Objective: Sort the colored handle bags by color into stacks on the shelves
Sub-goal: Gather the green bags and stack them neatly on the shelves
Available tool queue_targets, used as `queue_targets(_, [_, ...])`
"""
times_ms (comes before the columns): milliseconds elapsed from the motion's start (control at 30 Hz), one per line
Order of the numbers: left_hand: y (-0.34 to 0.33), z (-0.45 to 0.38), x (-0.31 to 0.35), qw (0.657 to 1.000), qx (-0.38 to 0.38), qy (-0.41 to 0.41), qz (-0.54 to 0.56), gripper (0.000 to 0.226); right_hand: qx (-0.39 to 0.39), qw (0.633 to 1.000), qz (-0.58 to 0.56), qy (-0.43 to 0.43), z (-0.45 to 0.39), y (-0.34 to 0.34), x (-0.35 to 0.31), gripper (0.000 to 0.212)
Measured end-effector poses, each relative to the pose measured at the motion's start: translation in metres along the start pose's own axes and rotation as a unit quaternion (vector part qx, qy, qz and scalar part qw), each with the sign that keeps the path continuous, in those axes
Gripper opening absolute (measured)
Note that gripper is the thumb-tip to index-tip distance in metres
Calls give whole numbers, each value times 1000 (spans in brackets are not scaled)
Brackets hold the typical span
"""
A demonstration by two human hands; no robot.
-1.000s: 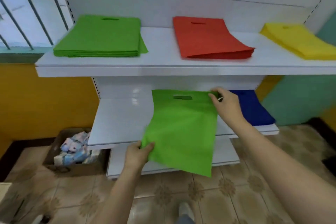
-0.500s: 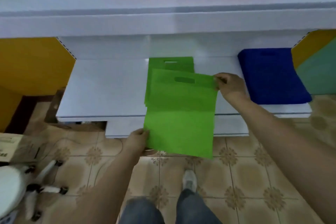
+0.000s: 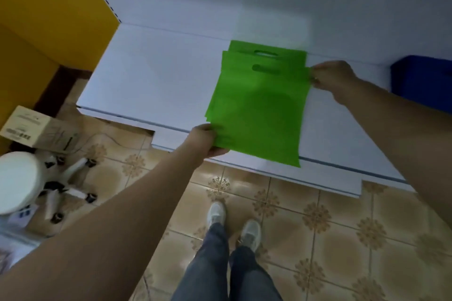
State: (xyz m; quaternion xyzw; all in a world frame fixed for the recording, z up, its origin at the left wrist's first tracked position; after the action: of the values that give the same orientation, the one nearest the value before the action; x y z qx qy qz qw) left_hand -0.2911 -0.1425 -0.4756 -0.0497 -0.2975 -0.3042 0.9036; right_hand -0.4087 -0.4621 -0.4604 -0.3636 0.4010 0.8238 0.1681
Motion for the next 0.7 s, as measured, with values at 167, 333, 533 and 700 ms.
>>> queue_targets(167, [-21, -40, 38, 998, 19, -48, 21, 40, 0, 998, 55, -15, 14, -15, 5, 55])
queue_targets(333, [-32, -55, 48, 998, 30, -46, -31, 39, -62, 994, 87, -35, 48, -50, 38, 50])
queue_targets(533, [-11, -78, 45, 887, 204, -180, -373, 52, -27, 999, 24, -36, 50, -66, 52, 51])
queue_targets(700, [-15, -91, 42, 895, 106, -208, -381, 55, -14, 999, -26, -31, 42, -75, 49, 47])
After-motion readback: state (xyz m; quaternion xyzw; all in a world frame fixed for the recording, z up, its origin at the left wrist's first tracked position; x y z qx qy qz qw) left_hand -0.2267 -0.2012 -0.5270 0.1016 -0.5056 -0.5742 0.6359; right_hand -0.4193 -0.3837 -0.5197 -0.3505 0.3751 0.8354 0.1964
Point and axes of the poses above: each hand's wrist, its own z-axis away from the middle knuckle, its own y-axis out of the back of the hand, x = y × z, the point moved 4 cm from there along -z, towards the middle knuckle, and after that the axes turned 3 degrees about y, right-handed, at the moved point
